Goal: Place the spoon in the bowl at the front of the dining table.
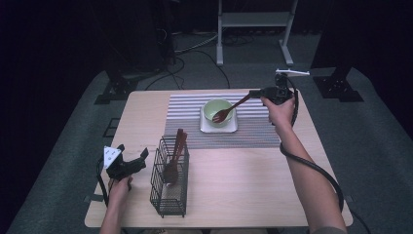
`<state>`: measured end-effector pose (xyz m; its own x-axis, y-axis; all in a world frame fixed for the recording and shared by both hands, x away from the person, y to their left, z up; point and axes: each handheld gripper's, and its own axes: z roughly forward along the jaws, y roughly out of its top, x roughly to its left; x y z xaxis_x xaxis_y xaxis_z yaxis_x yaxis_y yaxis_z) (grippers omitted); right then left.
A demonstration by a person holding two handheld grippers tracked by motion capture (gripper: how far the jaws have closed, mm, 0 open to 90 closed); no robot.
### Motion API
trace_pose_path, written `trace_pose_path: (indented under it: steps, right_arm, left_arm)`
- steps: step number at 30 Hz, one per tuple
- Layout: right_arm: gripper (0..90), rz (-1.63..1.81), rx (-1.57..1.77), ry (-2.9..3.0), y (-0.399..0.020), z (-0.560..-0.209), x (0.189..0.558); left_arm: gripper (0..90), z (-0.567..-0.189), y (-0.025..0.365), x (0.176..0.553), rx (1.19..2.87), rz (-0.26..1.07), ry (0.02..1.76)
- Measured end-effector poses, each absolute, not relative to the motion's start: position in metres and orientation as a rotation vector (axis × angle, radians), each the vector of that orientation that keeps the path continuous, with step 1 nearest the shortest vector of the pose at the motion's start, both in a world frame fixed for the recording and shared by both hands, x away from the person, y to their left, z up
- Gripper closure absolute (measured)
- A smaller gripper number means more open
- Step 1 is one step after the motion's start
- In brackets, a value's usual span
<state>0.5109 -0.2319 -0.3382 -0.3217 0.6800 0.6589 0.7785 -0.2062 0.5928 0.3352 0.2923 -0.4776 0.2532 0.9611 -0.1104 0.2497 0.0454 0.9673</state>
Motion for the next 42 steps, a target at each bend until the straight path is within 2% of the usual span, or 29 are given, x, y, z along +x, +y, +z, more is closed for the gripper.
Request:
trace_pose_path:
  steps: [42]
  right_arm:
    - [82.0, -1.558, -1.829, -1.875, -0.228, -0.367, 0.517]
  left_arm:
    - [0.0, -0.477, 0.292, 0.335, 1.441, 0.824, 1.211]
